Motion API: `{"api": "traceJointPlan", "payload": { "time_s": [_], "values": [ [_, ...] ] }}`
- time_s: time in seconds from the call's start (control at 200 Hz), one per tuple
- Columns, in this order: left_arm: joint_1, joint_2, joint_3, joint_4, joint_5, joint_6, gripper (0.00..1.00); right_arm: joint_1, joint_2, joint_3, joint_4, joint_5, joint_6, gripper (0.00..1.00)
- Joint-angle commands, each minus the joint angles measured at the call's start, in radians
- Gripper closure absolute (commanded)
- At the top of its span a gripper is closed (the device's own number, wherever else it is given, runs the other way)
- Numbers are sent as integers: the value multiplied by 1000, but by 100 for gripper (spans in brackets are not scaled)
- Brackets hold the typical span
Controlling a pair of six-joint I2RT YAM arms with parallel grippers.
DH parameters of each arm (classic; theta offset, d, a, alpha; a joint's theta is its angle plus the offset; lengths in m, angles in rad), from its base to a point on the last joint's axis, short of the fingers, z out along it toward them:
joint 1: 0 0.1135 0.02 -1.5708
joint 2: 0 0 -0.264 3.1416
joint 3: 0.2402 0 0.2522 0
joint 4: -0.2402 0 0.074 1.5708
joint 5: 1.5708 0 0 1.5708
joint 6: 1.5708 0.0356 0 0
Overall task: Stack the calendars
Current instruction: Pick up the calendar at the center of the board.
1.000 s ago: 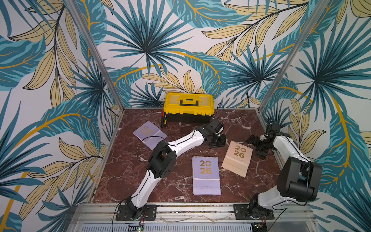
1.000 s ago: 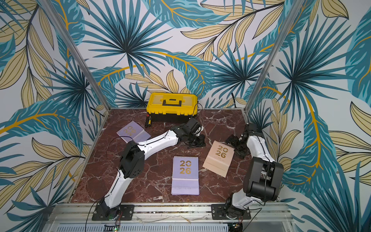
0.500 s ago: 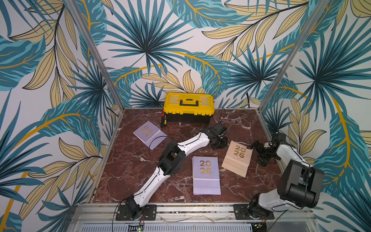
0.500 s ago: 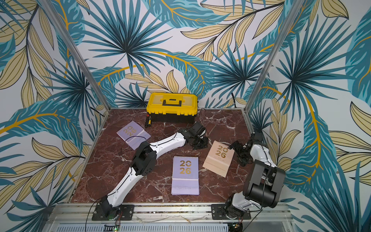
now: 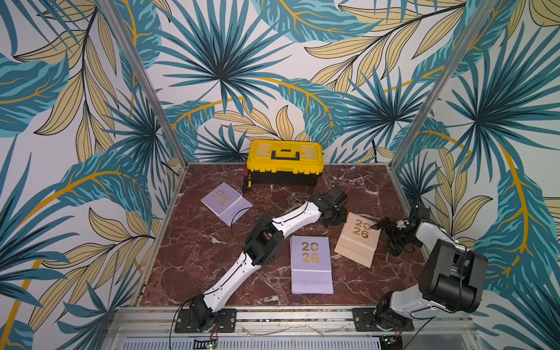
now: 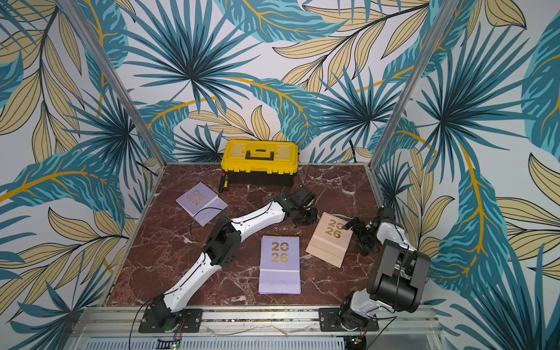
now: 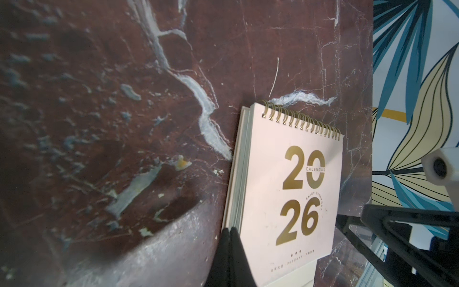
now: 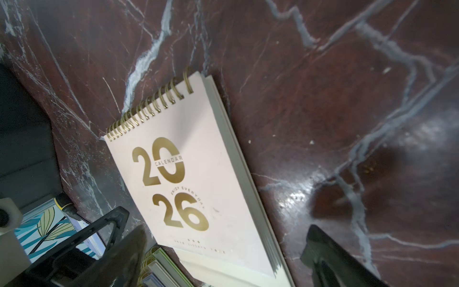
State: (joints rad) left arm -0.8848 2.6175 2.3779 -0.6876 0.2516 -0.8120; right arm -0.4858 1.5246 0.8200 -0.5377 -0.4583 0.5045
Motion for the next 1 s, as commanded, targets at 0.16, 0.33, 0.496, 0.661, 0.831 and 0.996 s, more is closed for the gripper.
{"api": "traceJointPlan", "payload": {
  "time_s": [0.16,0.33,0.496,0.661,0.831,0.996],
  "values": [
    [-3,41,44,-18,33,-10,100,-5,81,-65,85,-94,6,1],
    [-3,64,64,-18,53,-19,100,-7,113,-76,114,-151,4,1],
    [-2,81,75,-18,76,-29,100,-8,141,-83,173,-223,19,1],
    [1,91,80,-18,90,-38,100,-14,124,-116,340,-387,84,1],
    [5,91,78,-18,96,-39,100,-14,87,-163,530,-509,193,1],
    [9,91,77,-18,100,-39,100,-14,75,-195,661,-566,277,1]
  ]
}}
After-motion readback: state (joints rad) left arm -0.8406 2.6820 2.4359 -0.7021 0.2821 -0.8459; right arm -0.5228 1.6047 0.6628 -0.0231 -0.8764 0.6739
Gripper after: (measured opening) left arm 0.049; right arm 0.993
